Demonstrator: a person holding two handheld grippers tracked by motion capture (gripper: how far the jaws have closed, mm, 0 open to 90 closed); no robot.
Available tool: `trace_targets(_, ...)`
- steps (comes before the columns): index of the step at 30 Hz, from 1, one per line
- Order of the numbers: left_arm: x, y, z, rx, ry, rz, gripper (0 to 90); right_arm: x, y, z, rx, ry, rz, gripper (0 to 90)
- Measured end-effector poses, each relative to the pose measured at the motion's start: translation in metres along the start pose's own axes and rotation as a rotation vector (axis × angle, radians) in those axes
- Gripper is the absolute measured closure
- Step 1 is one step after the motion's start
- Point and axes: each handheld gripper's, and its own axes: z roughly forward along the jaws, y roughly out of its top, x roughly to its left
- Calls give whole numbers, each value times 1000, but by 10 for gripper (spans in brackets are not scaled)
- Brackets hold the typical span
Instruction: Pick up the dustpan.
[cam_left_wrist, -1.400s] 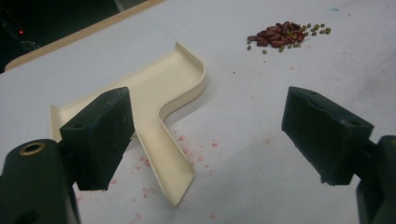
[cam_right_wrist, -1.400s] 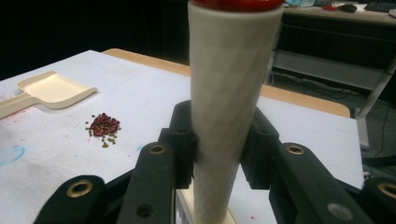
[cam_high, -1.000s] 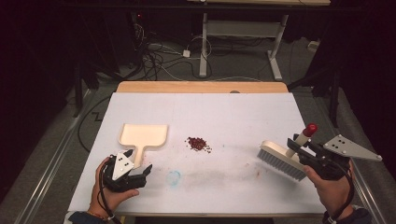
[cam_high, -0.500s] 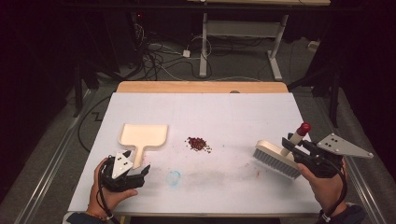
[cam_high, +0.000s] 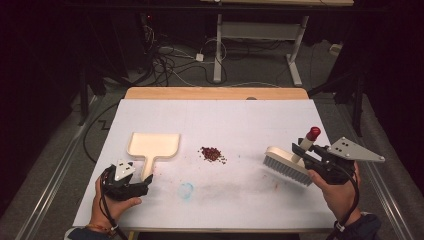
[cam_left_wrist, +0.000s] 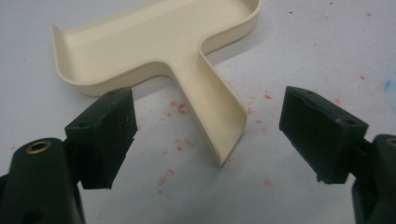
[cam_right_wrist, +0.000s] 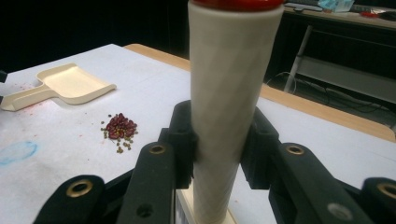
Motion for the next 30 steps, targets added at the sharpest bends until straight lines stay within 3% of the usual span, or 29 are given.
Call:
trace_targets(7,7,4,9,30,-4,-33,184,3,2,6,3,10,-9,702)
trace_targets(10,13,6,17,50,17,-88,178,3,2,7,4,6,-15,702)
trace_targets(15,22,10,29,64,-38,-146,193,3,3,6,5,2,-17,702)
trace_targets(18,22,12,33,77,-40,-153,205,5,4,5,5,1,-26,702)
trace_targets(23,19,18,40,87,-11,-163,327,6,4,5,10,2,-29,701)
trace_targets(24,19,20,44,100,-4,-205,368,6,4,5,11,2,-31,701)
trace_targets(25,19,20,46,102,-3,-215,381,6,3,5,12,3,-32,702)
trace_targets(27,18,23,47,113,13,-206,410,5,3,5,14,4,-27,702)
trace_targets(30,19,23,47,118,29,-226,482,4,5,5,9,4,-23,702)
